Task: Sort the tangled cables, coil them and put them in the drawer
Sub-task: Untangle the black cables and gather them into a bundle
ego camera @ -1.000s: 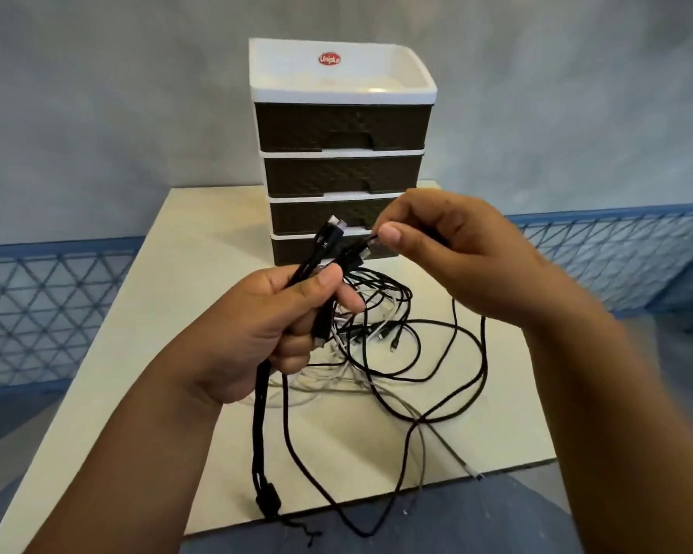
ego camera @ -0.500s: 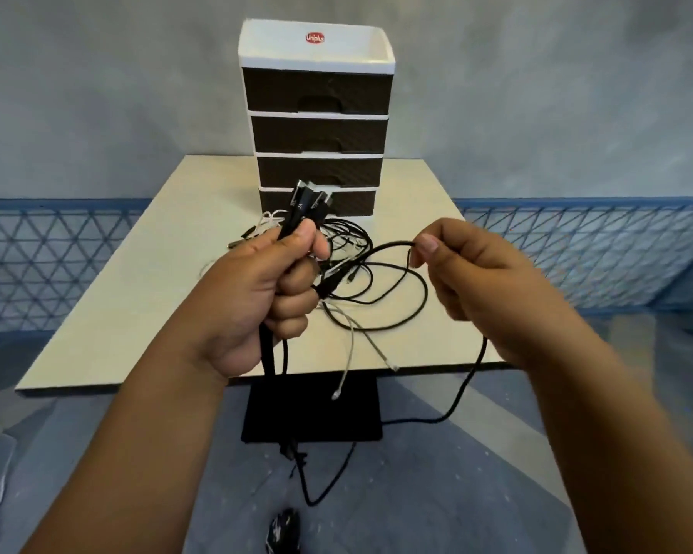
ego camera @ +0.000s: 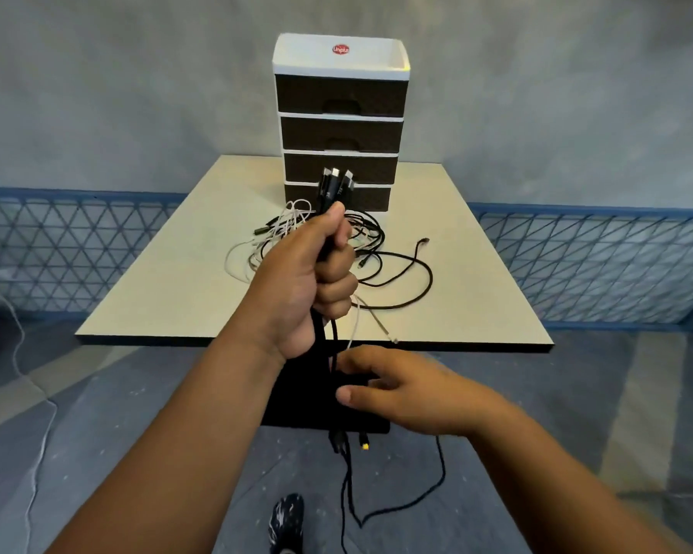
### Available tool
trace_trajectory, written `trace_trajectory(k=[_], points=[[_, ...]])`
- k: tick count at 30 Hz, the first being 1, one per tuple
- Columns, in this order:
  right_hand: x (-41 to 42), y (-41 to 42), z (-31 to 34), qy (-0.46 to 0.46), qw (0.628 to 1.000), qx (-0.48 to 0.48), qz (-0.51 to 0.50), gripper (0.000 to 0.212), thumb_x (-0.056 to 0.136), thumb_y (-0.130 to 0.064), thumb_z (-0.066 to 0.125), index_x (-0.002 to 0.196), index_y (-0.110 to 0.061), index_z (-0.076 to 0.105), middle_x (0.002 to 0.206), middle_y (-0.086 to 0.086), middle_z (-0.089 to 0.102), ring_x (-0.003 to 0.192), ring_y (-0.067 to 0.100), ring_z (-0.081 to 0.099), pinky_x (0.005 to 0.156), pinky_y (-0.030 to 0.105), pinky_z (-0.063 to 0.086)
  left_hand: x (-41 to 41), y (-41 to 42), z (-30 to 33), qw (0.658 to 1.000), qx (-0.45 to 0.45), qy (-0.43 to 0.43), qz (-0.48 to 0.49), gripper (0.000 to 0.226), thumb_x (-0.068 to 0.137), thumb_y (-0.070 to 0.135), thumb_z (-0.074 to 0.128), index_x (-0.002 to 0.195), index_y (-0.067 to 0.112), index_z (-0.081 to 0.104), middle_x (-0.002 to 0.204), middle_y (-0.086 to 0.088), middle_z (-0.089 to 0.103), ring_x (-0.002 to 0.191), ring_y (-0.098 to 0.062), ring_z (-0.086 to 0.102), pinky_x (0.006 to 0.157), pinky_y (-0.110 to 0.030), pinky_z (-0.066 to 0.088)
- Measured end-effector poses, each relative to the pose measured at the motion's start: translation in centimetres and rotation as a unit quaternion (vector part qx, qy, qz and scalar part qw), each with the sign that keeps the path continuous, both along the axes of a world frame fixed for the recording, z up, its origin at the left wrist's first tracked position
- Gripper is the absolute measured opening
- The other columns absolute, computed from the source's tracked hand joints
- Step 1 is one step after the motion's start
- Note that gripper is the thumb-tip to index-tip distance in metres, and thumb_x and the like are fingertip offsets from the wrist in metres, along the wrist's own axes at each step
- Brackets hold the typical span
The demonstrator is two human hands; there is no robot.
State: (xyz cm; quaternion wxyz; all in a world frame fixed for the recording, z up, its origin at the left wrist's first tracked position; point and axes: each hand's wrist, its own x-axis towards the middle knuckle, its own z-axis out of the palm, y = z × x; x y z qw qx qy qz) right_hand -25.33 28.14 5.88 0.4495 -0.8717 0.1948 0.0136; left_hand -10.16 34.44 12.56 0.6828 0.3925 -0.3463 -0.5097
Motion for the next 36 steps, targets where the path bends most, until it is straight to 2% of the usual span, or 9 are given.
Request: trace_trajectory(k=[2, 4, 7, 12, 17, 19, 20, 23, 36], points=[[0.9, 1.3, -1.0, -0.086, 0.991, 0.099, -0.001, 0.035, 0.096, -0.032, 0.061, 0.129, -0.022, 0.057, 0.125, -0.009, 0.064, 0.117, 0.003, 0.058, 0.103, 0.03, 0.048, 0.1, -0.3, 0.0, 0.999, -0.012, 0.032, 0.019, 0.036, 0.099, 0.043, 0.041, 0.069, 0.025, 0.036, 0.051, 0.009, 0.013, 0.04, -0.006, 0.008, 0.041, -0.017, 0.007], [2.0, 2.0, -2.8, -0.126, 0.988, 0.075, -0.038, 0.024, 0.095, -0.039, 0.056, 0.112, -0.022, 0.061, 0.105, -0.007, 0.07, 0.103, 0.01, 0.065, 0.096, 0.041, 0.051, 0.4, -0.6, 0.3, 0.997, -0.026, 0.049, 0.044, 0.038, 0.101, 0.044, 0.037, 0.068, 0.025, 0.033, 0.052, 0.008, 0.012, 0.042, -0.007, 0.006, 0.04, -0.018, 0.007], [3.1, 1.9, -5.1, -0.157, 0.983, 0.059, -0.074, 0.024, 0.097, -0.045, 0.044, 0.091, -0.024, 0.054, 0.078, -0.006, 0.063, 0.085, 0.023, 0.066, 0.084, 0.053, 0.051, 1.3, -1.3, 0.8, 0.994, -0.057, 0.044, 0.086, 0.04, 0.104, 0.045, 0.033, 0.069, 0.024, 0.033, 0.052, 0.008, 0.018, 0.044, -0.007, 0.01, 0.039, -0.02, 0.01], [4.0, 0.2, -7.3, -0.139, 0.987, 0.033, -0.075, 0.021, 0.103, -0.034, 0.042, 0.095, -0.02, 0.055, 0.09, -0.006, 0.064, 0.088, 0.01, 0.061, 0.084, 0.04, 0.05, 4.2, -2.6, 0.9, 0.982, -0.116, 0.067, 0.132, 0.04, 0.104, 0.046, 0.03, 0.073, 0.022, 0.036, 0.053, 0.009, 0.023, 0.042, -0.004, 0.016, 0.035, -0.016, 0.017], [4.9, -2.5, -7.5, -0.09, 0.979, 0.154, -0.097, 0.041, 0.102, -0.049, 0.036, 0.123, -0.025, 0.062, 0.122, -0.007, 0.066, 0.115, 0.001, 0.058, 0.102, 0.023, 0.045, 7.1, -3.8, 0.8, 0.981, -0.114, 0.085, 0.133, 0.042, 0.104, 0.047, 0.029, 0.071, 0.023, 0.038, 0.051, 0.009, 0.023, 0.04, -0.003, 0.016, 0.035, -0.015, 0.016], [6.0, -4.3, -7.5, -0.101, 0.963, 0.141, -0.204, 0.044, 0.1, -0.052, 0.037, 0.117, -0.024, 0.065, 0.11, -0.005, 0.069, 0.102, 0.01, 0.065, 0.091, 0.028, 0.052, 8.4, -4.4, 0.7, 0.982, -0.112, 0.085, 0.128, 0.043, 0.104, 0.047, 0.029, 0.07, 0.023, 0.038, 0.05, 0.009, 0.024, 0.04, -0.003, 0.016, 0.035, -0.015, 0.015], [6.6, -5.5, -7.5, -0.093, 0.956, 0.084, -0.265, 0.037, 0.1, -0.049, 0.042, 0.111, -0.022, 0.065, 0.098, -0.006, 0.068, 0.091, 0.014, 0.065, 0.079, 0.027, 0.053, 9.1, -4.9, 0.6, 0.982, -0.111, 0.088, 0.124, 0.043, 0.104, 0.047, 0.029, 0.07, 0.023, 0.039, 0.05, 0.009, 0.024, 0.04, -0.002, 0.017, 0.035, -0.015, 0.015], [8.4, -8.7, -7.8, 0.009, 0.942, -0.074, -0.328, 0.024, 0.096, -0.041, 0.056, 0.107, -0.02, 0.058, 0.076, -0.008, 0.058, 0.068, 0.006, 0.055, 0.055, 0.017, 0.037, 11.7, -6.4, 0.3, 0.983, -0.112, 0.094, 0.108, 0.042, 0.104, 0.047, 0.029, 0.071, 0.023, 0.039, 0.05, 0.01, 0.024, 0.039, -0.002, 0.018, 0.035, -0.015, 0.016], [16.7, -18.9, -6.1, -0.032, 0.893, -0.121, -0.433, 0.011, 0.096, -0.03, 0.057, 0.089, -0.024, 0.063, 0.082, -0.012, 0.062, 0.072, 0.01, 0.058, 0.057, 0.022, 0.036, 22.8, -13.4, -1.6, 0.988, -0.052, 0.121, 0.076, 0.041, 0.103, 0.049, 0.03, 0.071, 0.024, 0.04, 0.05, 0.01, 0.024, 0.038, -0.001, 0.017, 0.032, -0.014, 0.015]])
